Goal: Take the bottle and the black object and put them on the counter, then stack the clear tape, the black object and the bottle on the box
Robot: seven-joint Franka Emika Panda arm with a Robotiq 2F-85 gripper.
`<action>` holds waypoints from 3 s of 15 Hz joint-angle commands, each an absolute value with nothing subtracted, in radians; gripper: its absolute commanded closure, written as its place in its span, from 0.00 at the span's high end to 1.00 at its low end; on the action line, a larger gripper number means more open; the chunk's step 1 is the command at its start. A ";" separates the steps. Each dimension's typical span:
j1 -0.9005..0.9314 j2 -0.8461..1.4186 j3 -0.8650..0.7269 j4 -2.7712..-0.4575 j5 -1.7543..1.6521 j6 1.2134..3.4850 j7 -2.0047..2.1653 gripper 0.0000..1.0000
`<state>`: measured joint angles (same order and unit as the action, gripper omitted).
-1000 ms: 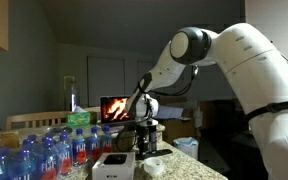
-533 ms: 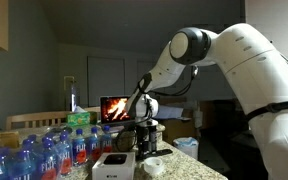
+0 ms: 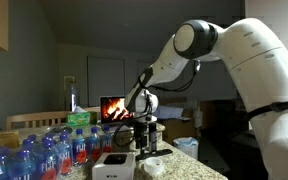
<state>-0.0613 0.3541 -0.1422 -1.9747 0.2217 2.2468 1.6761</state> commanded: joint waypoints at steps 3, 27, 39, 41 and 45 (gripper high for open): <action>-0.066 0.150 -0.139 -2.174 0.230 2.243 1.638 1.00; -0.099 0.152 -0.138 -2.377 0.296 2.287 1.601 0.75; -0.078 0.085 -0.129 -2.407 0.228 2.317 1.628 0.07; -0.071 0.032 -0.123 -2.433 0.196 2.332 1.640 0.06; -0.068 -0.112 -0.110 -2.491 0.057 2.371 1.682 0.08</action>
<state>-0.0705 0.0327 -0.1191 -2.3995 0.1422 2.3211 1.6484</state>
